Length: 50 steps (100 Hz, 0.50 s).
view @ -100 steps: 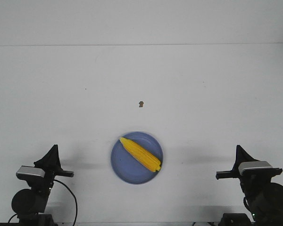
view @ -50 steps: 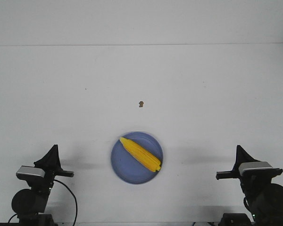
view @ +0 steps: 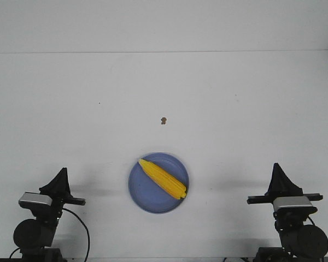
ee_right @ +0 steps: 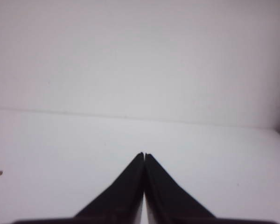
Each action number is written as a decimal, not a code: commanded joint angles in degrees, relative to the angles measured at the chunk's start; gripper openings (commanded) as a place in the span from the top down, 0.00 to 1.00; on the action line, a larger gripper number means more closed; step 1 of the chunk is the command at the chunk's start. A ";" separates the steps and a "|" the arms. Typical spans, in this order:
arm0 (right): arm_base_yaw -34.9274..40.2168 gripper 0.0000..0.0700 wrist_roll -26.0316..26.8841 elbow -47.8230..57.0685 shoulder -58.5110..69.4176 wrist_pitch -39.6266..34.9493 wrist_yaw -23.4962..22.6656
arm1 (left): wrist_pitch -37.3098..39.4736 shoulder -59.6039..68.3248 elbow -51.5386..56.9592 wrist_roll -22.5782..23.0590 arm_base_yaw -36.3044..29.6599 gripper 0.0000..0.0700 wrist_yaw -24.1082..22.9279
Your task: Place corn on plate with both arms
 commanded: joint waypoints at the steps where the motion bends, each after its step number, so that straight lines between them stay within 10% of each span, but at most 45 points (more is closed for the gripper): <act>1: 0.02 1.00 0.20 -1.55 -1.97 1.95 0.22 | 0.70 -0.07 -1.11 -0.07 0.07 0.98 -0.09; 50: -0.04 1.00 1.79 -13.62 -2.23 17.97 0.20 | 0.68 -0.07 -1.11 -0.07 0.07 0.98 -0.09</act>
